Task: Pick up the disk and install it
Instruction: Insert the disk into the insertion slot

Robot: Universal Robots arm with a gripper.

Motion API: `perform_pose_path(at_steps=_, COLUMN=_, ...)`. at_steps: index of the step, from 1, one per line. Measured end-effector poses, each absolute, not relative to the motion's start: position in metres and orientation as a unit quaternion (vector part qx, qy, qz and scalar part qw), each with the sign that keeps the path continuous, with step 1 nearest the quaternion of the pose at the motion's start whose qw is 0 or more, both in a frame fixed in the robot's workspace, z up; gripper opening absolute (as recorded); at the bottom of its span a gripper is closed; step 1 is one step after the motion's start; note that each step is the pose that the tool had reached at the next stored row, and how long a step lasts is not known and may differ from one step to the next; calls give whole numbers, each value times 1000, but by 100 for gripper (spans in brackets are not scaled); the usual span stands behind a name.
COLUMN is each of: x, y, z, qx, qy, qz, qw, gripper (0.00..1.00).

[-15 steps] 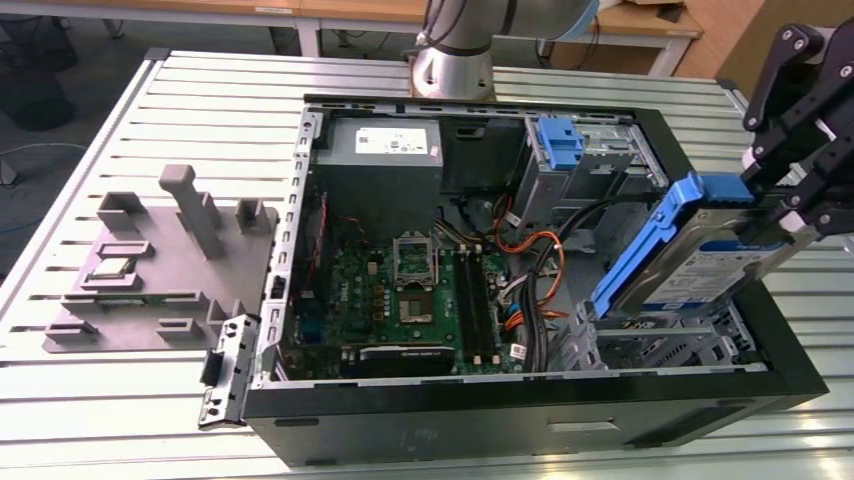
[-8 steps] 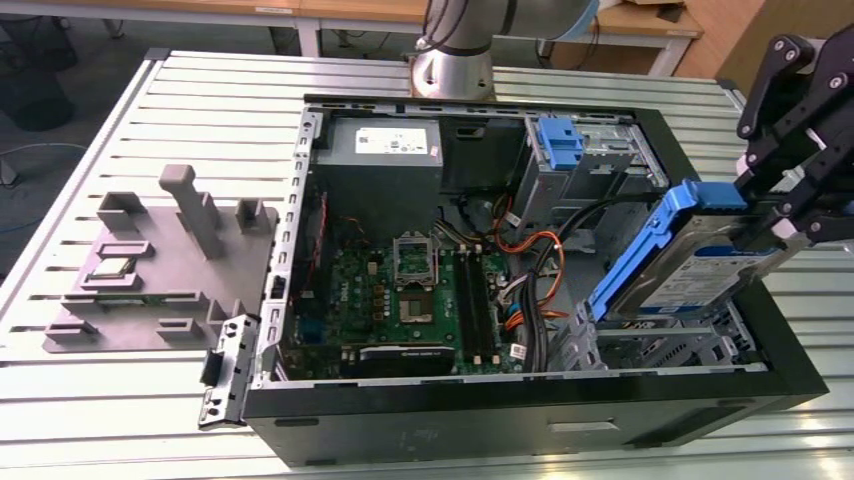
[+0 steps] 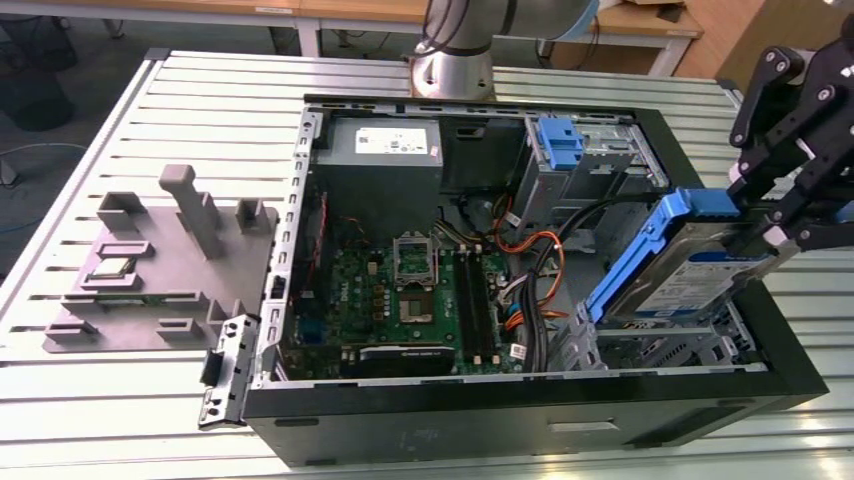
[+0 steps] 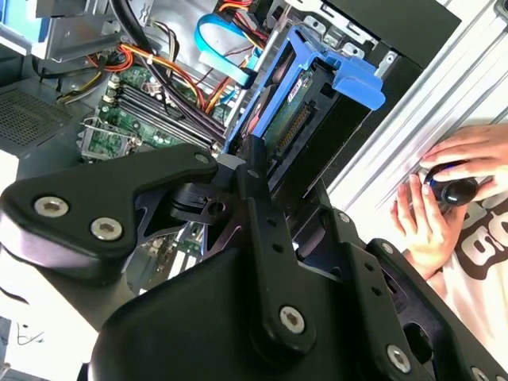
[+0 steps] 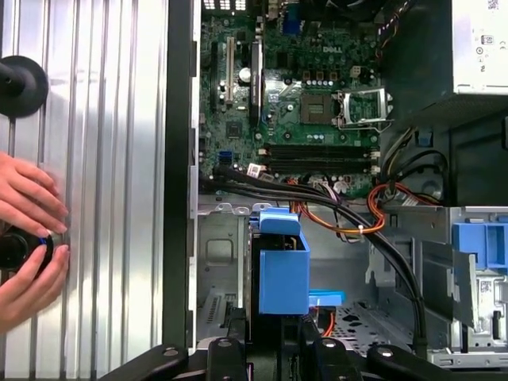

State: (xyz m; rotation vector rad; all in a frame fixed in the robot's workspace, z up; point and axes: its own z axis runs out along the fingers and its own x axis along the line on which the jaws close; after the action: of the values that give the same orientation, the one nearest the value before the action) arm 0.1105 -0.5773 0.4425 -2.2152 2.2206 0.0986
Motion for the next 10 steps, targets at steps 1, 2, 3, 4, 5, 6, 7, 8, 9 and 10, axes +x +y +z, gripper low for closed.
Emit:
perform_pose_path(at_steps=1, x=111, y=-577, z=441, qx=-706, qy=708, qz=31, qw=2, gripper=35)
perform_pose_path(at_steps=2, x=111, y=-577, z=439, qx=-706, qy=708, qz=31, qw=2, gripper=35)
perform_pose_path(at_steps=3, x=111, y=-577, z=437, qx=-706, qy=708, qz=31, qw=2, gripper=35)
perform_pose_path(at_steps=4, x=111, y=-577, z=435, qx=-706, qy=708, qz=31, qw=2, gripper=35)
perform_pose_path(at_steps=5, x=111, y=-577, z=433, qx=-706, qy=708, qz=31, qw=2, gripper=35)
perform_pose_path(at_steps=6, x=111, y=-577, z=432, qx=-706, qy=708, qz=31, qw=2, gripper=35)
perform_pose_path(at_steps=7, x=111, y=-577, z=430, qx=-706, qy=708, qz=31, qw=2, gripper=35)
perform_pose_path(at_steps=8, x=111, y=-577, z=428, qx=-706, qy=708, qz=31, qw=2, gripper=35)
perform_pose_path(at_steps=9, x=111, y=-577, z=426, qx=-706, qy=708, qz=31, qw=2, gripper=35)
perform_pose_path(at_steps=10, x=111, y=-577, z=424, qx=-706, qy=708, qz=31, qw=2, gripper=35)
